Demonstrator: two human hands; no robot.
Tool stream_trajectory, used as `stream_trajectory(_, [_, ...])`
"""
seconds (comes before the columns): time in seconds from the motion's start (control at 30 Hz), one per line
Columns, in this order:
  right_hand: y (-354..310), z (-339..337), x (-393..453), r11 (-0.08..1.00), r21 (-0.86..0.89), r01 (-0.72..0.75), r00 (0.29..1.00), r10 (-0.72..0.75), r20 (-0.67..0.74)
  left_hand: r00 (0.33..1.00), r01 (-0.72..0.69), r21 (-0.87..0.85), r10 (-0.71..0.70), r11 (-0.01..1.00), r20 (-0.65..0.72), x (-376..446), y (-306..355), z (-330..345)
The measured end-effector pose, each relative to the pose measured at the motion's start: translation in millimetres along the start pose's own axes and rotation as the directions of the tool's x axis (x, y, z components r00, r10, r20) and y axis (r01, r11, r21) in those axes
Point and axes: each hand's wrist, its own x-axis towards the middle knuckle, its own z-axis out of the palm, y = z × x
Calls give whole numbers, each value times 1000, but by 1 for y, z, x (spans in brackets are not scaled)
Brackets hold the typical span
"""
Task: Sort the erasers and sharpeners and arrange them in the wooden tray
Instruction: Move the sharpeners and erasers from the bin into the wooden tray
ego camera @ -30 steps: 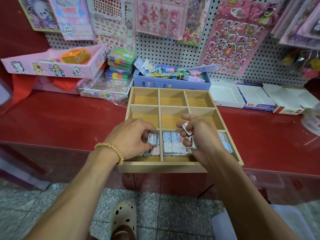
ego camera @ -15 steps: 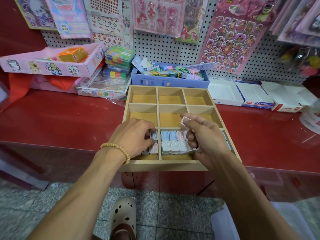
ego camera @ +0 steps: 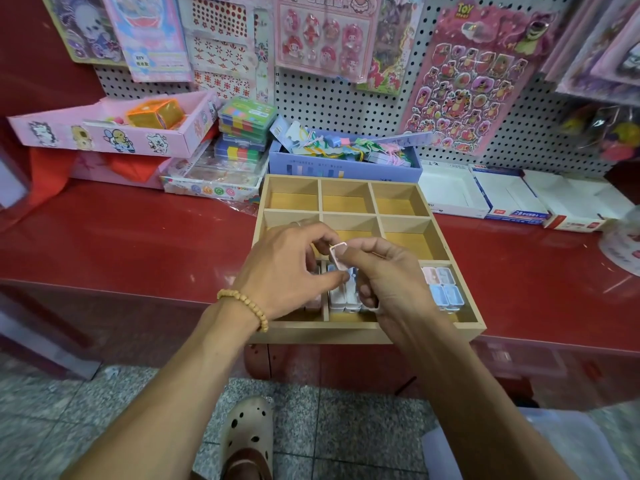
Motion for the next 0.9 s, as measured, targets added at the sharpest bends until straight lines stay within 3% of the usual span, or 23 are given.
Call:
stream_trajectory(0.1, [-3, -4, -2, 1000, 19, -4, 999, 4, 40, 1000, -4, -35, 4, 999, 0, -1, -2, -3])
stream_trajectory(0.2, [-4, -3, -5, 994, -105, 12, 997, -3, 81, 999, -40, -3, 40, 999, 37, -4, -4, -3])
stream_trajectory(0.5, [1, 15, -11, 993, -116, 0, 999, 4, 37, 1000, -5, 64, 5, 998, 6, -12, -15, -10])
stream_trajectory(0.73, [-4, 3, -13, 997, -62, -45, 999, 43, -30, 981, 105, 335, -153, 936, 121, -18, -39, -27])
stream_trajectory(0.9, [-4, -2, -13, 997, -68, -33, 998, 30, -48, 961, 24, 498, -157, 867, 228, -13, -37, -12])
